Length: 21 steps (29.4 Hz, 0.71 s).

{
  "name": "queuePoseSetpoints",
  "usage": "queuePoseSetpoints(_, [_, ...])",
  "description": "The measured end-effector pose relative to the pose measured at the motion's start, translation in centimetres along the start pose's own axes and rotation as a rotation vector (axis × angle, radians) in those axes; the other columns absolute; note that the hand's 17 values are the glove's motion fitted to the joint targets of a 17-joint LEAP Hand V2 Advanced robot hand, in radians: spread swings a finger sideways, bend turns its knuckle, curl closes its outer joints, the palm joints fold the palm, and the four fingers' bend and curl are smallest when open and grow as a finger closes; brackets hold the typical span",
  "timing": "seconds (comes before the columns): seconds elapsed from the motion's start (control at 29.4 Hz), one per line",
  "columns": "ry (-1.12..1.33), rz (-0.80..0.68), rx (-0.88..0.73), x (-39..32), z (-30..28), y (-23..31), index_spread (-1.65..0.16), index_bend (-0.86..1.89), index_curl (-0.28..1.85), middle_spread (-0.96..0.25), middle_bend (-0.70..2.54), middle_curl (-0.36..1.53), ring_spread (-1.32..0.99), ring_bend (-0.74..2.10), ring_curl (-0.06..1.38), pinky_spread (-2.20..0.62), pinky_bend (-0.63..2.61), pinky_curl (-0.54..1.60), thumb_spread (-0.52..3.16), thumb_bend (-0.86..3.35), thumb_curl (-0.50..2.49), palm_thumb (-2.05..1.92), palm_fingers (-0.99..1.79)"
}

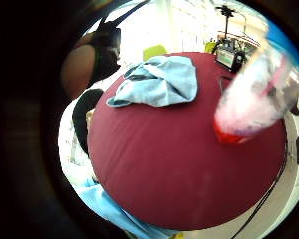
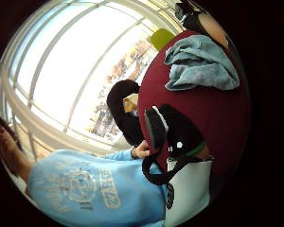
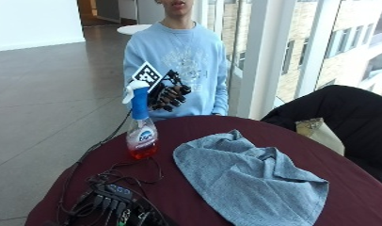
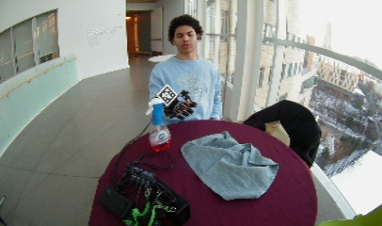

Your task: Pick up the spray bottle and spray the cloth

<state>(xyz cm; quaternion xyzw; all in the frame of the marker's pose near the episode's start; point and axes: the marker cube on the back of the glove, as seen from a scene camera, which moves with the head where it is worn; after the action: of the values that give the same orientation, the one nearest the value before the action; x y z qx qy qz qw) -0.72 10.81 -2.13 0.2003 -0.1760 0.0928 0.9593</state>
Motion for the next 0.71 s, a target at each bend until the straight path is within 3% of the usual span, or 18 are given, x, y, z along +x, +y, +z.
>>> queuePoseSetpoints(0.1, [-0.036,0.061,0.075,1.0,-1.7,1.5,-0.37,0.12,0.27,-0.05,0.24,0.33,0.01,0.21,0.25,0.16,0.33,0.31,1.16,0.13,0.26,0.59,0.65])
queuePoseSetpoints(0.37, [-0.096,0.204,0.469,7.1,-5.8,0.5,-0.37,0.11,0.26,-0.05,0.21,0.35,0.00,0.25,0.28,0.15,0.34,0.33,1.16,0.09,0.27,0.62,0.64])
queuePoseSetpoints(0.71, [-0.282,0.507,0.511,12.3,-5.4,-2.3,-0.38,0.08,0.22,-0.02,0.20,0.36,0.03,0.25,0.29,0.17,0.43,0.36,1.14,0.03,0.29,0.63,0.48])
